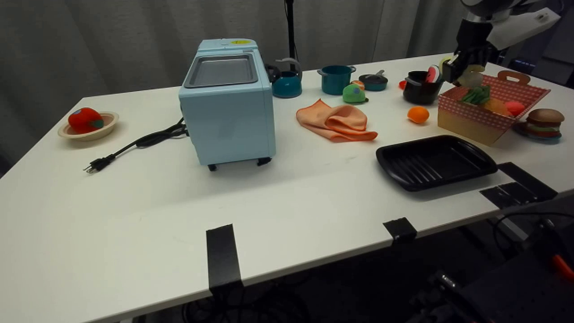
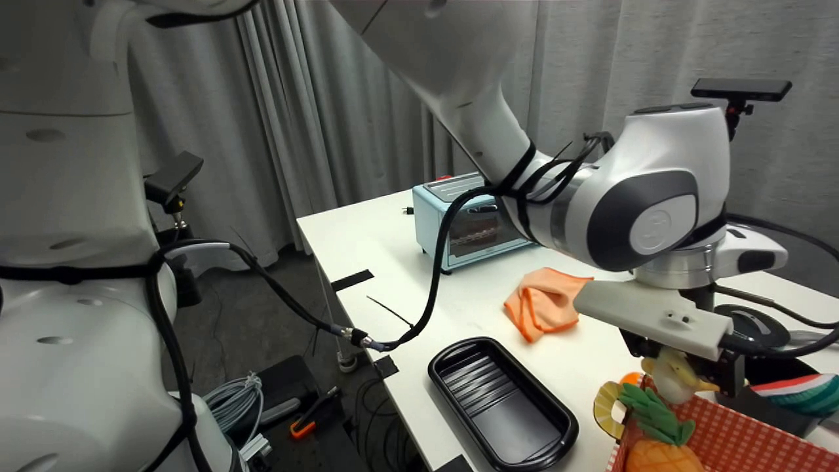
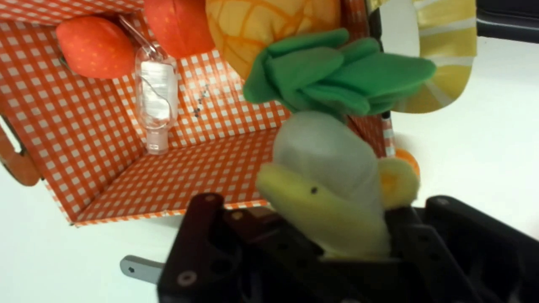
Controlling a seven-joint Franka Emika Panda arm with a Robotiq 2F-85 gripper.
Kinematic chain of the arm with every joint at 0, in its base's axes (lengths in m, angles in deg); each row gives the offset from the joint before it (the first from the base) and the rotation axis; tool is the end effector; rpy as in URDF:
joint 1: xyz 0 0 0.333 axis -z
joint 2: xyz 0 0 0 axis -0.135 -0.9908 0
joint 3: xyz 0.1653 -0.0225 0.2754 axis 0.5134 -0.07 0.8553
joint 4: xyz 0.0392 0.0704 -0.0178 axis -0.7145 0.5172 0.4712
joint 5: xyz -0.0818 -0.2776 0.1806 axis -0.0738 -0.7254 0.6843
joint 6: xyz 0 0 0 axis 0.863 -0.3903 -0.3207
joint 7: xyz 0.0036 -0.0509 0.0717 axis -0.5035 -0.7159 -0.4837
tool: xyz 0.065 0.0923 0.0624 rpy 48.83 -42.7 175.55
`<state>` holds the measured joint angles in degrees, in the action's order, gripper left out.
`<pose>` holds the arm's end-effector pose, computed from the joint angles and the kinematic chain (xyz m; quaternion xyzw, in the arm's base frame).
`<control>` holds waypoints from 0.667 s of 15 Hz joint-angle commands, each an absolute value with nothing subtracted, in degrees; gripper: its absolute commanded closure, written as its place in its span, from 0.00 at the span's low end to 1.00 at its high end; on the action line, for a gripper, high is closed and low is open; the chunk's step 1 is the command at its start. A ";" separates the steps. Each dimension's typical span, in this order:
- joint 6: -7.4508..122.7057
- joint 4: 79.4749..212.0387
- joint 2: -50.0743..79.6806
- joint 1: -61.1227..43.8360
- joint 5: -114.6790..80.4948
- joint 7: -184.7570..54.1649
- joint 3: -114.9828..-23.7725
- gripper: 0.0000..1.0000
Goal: Remove the yellow plush toy from the basket.
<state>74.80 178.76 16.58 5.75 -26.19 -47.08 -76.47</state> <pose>0.5015 -0.2227 0.3160 0.9914 -0.0024 0.0687 0.1111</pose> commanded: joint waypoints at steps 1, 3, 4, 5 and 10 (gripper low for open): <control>84.36 186.45 20.24 3.88 -31.31 -48.69 -77.50 1.00; 89.35 189.05 20.23 3.66 -32.63 -47.36 -77.22 1.00; 91.18 189.91 20.07 3.60 -32.88 -46.78 -77.06 1.00; 92.98 190.97 19.97 3.59 -32.98 -46.09 -76.84 1.00; 99.66 194.59 19.56 3.40 -33.54 -43.13 -76.21 0.75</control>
